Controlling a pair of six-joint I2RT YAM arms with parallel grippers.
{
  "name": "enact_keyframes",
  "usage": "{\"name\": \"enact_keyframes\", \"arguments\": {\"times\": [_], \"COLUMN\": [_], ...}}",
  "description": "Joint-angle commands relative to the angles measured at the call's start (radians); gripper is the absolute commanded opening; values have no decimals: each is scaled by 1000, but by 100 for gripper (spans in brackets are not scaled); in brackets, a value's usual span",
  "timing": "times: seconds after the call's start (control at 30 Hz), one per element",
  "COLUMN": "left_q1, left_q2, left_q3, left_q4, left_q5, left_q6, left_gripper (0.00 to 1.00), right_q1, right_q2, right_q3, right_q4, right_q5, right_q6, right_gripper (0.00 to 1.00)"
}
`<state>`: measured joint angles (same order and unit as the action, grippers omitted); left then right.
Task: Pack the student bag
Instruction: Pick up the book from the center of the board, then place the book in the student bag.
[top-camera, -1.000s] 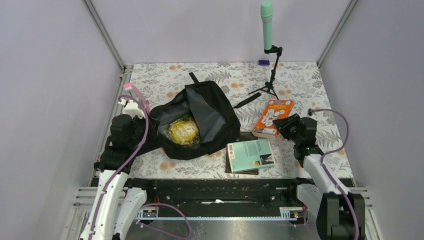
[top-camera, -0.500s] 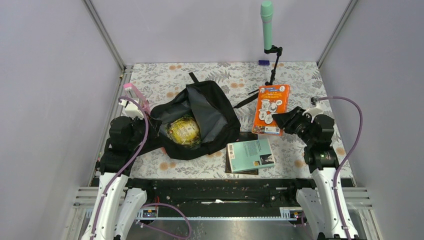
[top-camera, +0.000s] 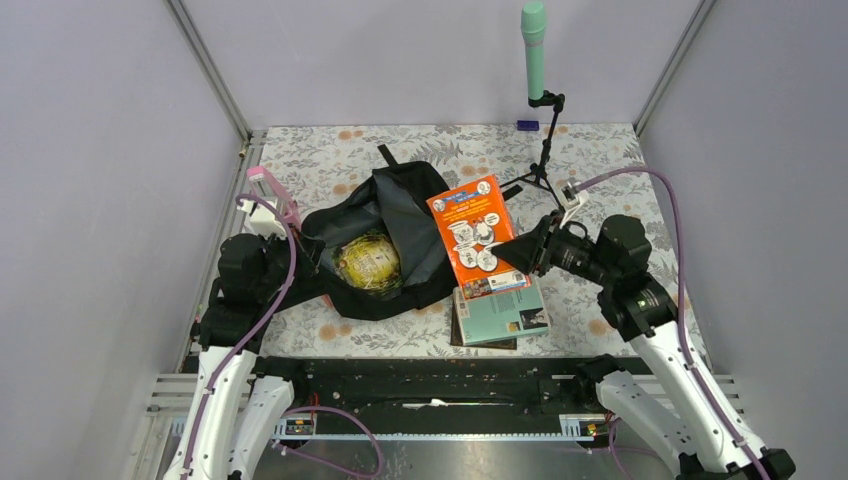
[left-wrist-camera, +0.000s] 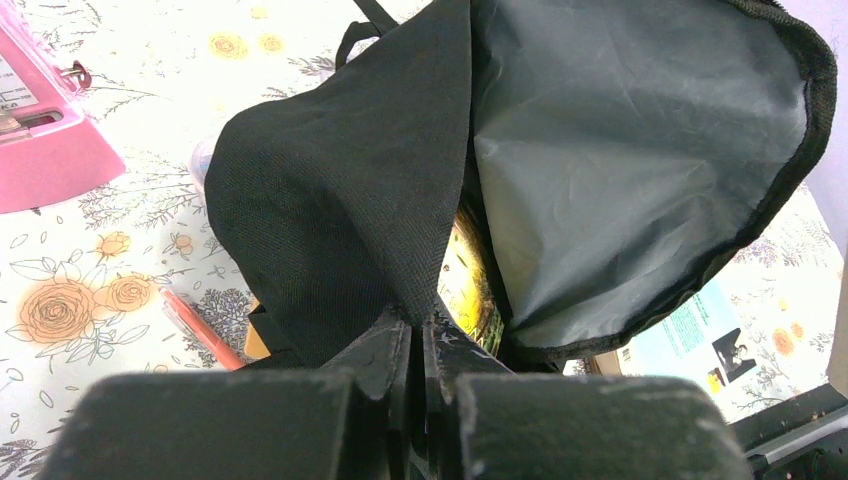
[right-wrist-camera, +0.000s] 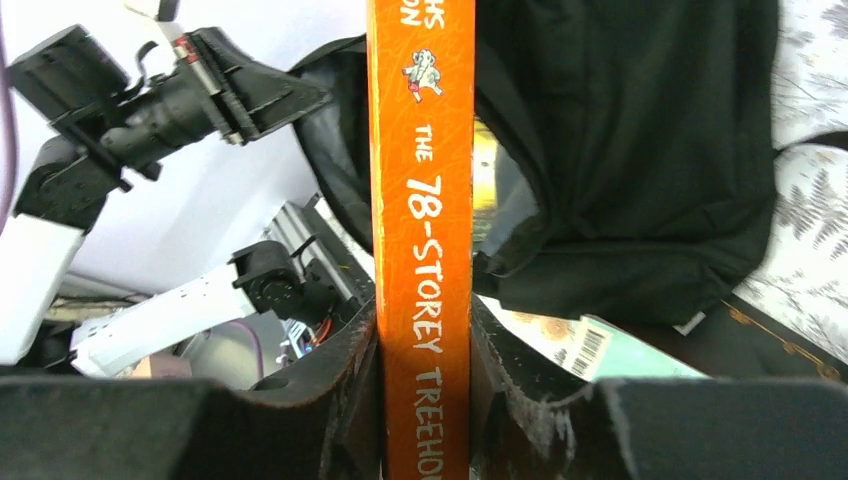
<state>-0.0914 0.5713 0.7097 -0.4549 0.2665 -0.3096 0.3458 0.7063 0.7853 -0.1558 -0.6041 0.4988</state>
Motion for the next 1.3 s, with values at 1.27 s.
{"name": "enact_keyframes", "arguments": {"times": [1.27], "left_q1": [10], "left_q2": [2], "left_q3": [19], "left_q4": [144], "left_q5": [72], "left_q6": [-25], "left_gripper": [0], "right_q1": [726], "right_q2": [1038], "right_q3": [884], "right_q4": [-245], "right_q5": [947], "right_q6": [-144], "right_gripper": [0]}}
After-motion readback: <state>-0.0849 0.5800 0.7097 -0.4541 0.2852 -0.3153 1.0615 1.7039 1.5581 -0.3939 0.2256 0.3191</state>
